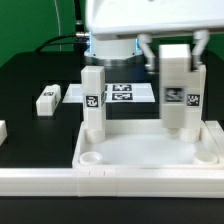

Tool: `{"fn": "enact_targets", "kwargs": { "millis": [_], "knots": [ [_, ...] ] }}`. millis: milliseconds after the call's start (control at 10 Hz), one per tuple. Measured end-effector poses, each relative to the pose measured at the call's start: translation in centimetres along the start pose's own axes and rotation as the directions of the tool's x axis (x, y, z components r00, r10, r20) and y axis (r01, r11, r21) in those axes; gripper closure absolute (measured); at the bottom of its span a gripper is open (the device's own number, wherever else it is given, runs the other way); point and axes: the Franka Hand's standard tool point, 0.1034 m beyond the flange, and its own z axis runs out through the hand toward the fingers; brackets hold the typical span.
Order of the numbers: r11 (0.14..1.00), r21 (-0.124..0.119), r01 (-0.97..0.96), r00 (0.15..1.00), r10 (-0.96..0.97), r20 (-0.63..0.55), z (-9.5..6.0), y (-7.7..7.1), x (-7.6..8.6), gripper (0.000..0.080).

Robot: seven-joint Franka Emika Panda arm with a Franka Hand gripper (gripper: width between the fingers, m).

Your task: Assemble desk

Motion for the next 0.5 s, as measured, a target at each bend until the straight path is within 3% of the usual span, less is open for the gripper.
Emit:
{"fn": "enact_targets", "kwargs": {
  "millis": [300,400,500],
  "knots": [
    [1.0,-0.002,0.004,0.999,-0.004,-0.048,-0.1,0.0,0.3,0.0511],
    [1.0,-0.009,0.022,0.983,-0.023,-0.18,-0.3,-0.1,-0.2,0.0511],
    [0.999,-0.009,0.031,0.975,-0.032,-0.22,-0.3,-0.6,-1.3,0.0511]
  ]
}}
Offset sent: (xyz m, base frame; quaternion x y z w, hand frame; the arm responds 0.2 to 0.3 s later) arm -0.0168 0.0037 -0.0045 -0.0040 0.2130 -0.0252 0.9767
